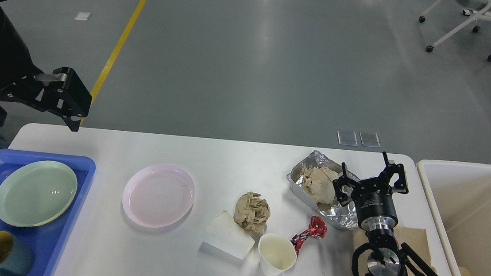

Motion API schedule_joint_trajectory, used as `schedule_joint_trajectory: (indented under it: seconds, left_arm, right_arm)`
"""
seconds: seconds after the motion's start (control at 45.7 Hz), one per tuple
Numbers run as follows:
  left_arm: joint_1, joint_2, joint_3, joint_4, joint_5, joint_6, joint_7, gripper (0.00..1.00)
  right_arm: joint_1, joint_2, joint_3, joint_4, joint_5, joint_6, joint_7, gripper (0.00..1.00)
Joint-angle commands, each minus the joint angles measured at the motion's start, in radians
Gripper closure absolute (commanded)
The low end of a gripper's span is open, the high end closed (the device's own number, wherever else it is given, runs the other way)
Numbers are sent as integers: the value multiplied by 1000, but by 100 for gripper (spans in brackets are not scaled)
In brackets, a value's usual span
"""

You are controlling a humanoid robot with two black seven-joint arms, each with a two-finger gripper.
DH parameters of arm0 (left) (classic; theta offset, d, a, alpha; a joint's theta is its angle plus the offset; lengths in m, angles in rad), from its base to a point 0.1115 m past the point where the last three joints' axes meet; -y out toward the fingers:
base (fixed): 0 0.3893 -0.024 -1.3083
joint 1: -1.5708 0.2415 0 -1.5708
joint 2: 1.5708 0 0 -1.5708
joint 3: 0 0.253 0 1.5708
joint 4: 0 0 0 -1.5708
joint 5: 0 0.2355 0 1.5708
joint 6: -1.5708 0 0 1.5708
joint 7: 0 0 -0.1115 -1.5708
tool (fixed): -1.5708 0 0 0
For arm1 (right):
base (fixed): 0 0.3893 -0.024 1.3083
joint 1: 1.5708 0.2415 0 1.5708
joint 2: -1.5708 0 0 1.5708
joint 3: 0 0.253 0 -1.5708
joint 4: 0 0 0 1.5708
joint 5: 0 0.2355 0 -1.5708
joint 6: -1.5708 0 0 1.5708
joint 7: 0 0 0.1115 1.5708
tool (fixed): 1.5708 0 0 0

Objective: Tidy desktop
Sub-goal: 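Raise the left gripper and move it toward the pink plate, then grasp the pink plate rim with the left gripper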

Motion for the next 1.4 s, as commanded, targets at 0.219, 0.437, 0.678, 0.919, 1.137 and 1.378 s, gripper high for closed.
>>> schedule_joint_trajectory:
  seconds: [0.219, 0.437, 0.678, 0.919, 1.137, 1.378]
  left_arm:
    - [14, -14, -52, 8, -30, -50, 5, 4]
    - [143, 11, -95, 89, -33, -39, -3, 4]
    - [483, 26, -164, 285, -30, 44, 9, 4]
    - [782, 74, -213, 453, -29, 156, 8, 4]
    - [1025, 77, -264, 563, -94, 254, 8, 4]
    - [1201, 63, -275, 565, -239, 582, 60, 4]
  right_arm:
    - [0, 0, 0, 0, 0, 0, 0, 0]
    - [0, 0, 0, 0, 2, 0, 0, 0]
    - [0, -1, 0, 0, 2, 0, 0, 0]
    - [0, 0, 0, 0, 2, 0, 0, 0]
    - [0, -1, 0, 0, 2, 0, 0, 0]
    - [0, 0, 0, 0, 2, 0, 0, 0]
